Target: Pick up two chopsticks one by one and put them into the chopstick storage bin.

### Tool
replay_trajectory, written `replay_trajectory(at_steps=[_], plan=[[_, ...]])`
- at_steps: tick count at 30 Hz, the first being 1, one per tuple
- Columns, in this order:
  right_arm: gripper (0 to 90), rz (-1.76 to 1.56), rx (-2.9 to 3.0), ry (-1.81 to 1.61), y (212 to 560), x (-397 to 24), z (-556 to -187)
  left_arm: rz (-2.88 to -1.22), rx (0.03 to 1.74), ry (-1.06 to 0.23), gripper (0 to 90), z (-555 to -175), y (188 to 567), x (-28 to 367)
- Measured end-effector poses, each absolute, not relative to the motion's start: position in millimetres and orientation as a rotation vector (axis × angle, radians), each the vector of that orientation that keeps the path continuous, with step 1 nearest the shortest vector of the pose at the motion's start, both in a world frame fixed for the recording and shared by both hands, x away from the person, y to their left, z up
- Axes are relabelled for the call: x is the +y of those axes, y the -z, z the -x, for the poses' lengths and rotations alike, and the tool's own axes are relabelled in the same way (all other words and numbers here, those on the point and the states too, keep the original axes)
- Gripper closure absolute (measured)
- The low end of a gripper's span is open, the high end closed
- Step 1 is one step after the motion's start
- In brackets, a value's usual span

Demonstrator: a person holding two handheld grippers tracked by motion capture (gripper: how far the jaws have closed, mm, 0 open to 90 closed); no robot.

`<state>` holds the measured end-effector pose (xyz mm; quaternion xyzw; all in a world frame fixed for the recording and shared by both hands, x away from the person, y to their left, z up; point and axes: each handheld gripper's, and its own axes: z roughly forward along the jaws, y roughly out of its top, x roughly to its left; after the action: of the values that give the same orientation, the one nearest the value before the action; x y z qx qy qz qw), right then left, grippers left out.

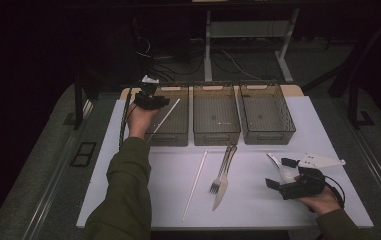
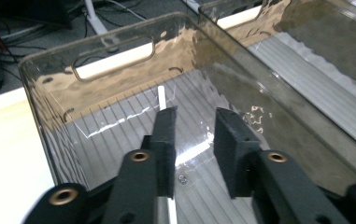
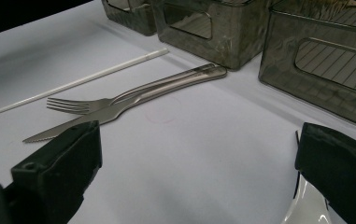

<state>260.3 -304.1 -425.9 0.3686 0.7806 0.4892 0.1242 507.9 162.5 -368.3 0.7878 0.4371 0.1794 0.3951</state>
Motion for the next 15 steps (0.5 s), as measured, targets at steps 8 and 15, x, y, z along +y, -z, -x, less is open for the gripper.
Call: replay_trajectory(at_steps=[8, 15], plan=[[0.7, -1.073, 2.272, -1.417, 426, -304, -261, -2.016, 1.058, -0.381, 48.3, -499, 357, 165], [0.7, -1.079, 2.264, -1.415, 427, -304, -261, -1.982, 0.985, -0.343, 40.1, -481, 345, 162]])
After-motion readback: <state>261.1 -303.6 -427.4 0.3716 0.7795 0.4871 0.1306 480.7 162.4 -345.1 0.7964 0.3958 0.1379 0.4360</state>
